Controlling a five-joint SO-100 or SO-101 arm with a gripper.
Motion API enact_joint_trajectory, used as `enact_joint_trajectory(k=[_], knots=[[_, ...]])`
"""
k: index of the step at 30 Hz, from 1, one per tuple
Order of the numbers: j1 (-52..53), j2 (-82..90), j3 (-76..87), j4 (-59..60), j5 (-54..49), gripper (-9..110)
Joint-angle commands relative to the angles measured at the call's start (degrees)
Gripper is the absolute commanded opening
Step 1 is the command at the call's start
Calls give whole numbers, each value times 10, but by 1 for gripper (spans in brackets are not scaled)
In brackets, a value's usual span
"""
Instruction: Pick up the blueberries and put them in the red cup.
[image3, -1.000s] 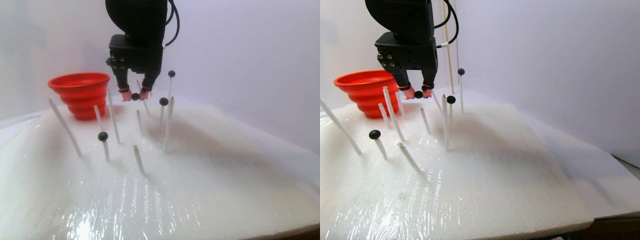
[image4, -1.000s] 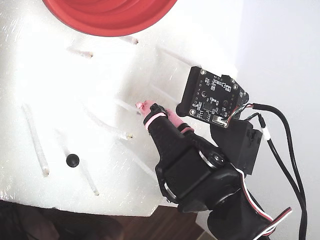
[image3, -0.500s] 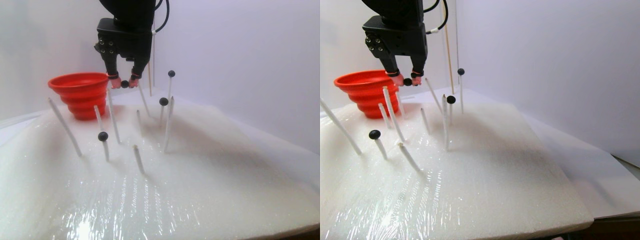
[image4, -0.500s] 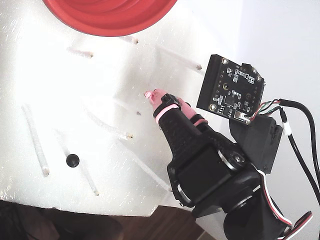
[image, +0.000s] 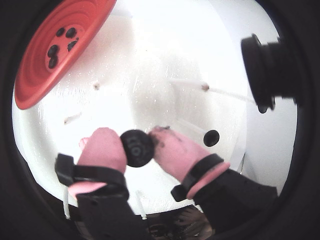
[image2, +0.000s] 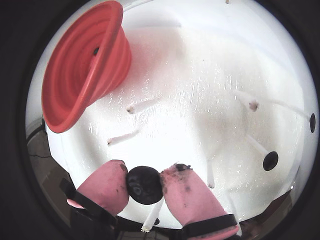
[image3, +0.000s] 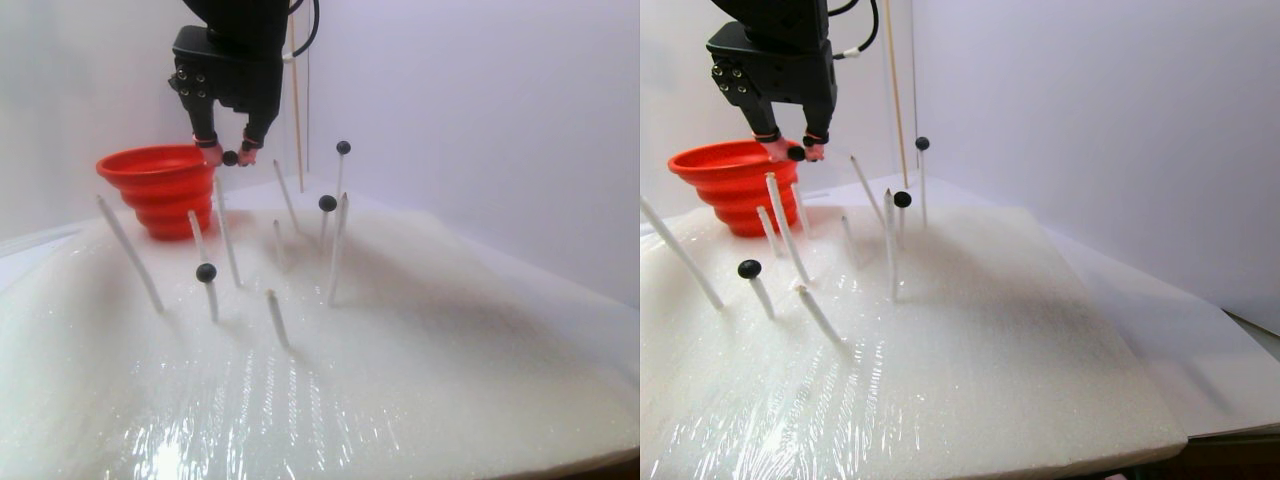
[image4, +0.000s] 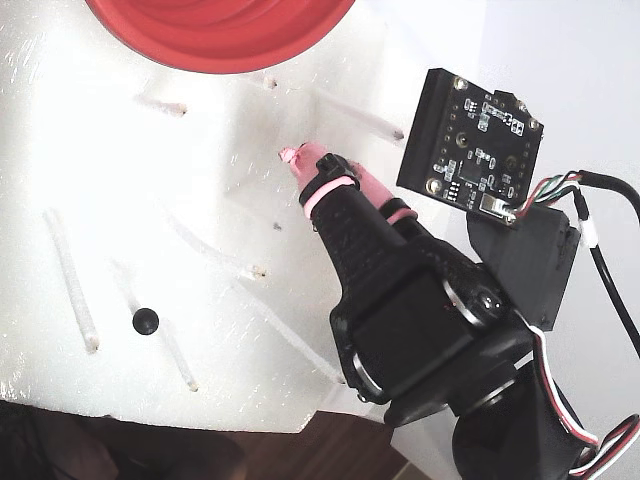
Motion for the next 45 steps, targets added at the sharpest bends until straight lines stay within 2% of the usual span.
enact_joint_trajectory(k=[1,36,45], knots=[[-19,36,-49,3,11,11],[-100,-74,-118,-105,46,12],[-97,-77,-114,-129,57,19]])
